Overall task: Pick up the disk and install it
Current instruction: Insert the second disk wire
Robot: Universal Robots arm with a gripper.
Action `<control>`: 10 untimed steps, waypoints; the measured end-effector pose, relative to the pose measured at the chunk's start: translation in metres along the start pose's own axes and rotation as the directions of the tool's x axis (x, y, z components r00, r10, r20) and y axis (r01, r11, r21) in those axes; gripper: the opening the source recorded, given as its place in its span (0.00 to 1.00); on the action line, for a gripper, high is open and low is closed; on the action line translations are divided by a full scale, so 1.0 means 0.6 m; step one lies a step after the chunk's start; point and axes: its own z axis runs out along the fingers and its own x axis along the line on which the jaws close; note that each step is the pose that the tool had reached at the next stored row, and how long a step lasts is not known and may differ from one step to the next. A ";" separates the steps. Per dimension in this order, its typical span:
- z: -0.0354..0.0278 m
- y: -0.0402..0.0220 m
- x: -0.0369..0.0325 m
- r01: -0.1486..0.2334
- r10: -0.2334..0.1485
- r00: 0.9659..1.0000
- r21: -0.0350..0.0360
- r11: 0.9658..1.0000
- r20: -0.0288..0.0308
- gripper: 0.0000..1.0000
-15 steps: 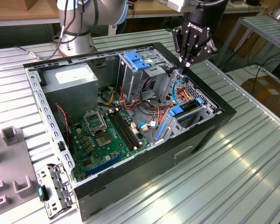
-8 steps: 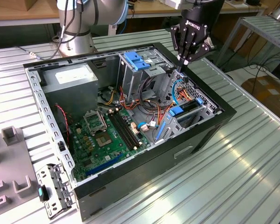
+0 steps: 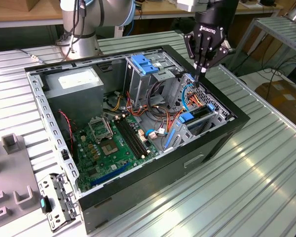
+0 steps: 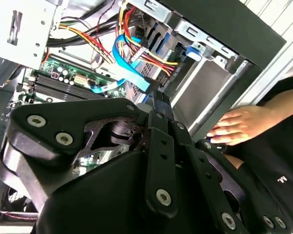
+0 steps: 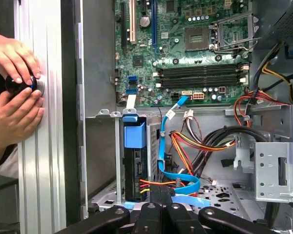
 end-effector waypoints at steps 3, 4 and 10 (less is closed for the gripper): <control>0.007 0.000 -0.009 0.000 0.000 1.000 0.000 1.000 -0.004 0.24; 0.009 0.000 -0.011 0.000 0.000 1.000 0.000 1.000 -0.007 0.24; 0.029 0.000 -0.019 -0.001 0.001 0.999 0.001 1.000 -0.043 0.30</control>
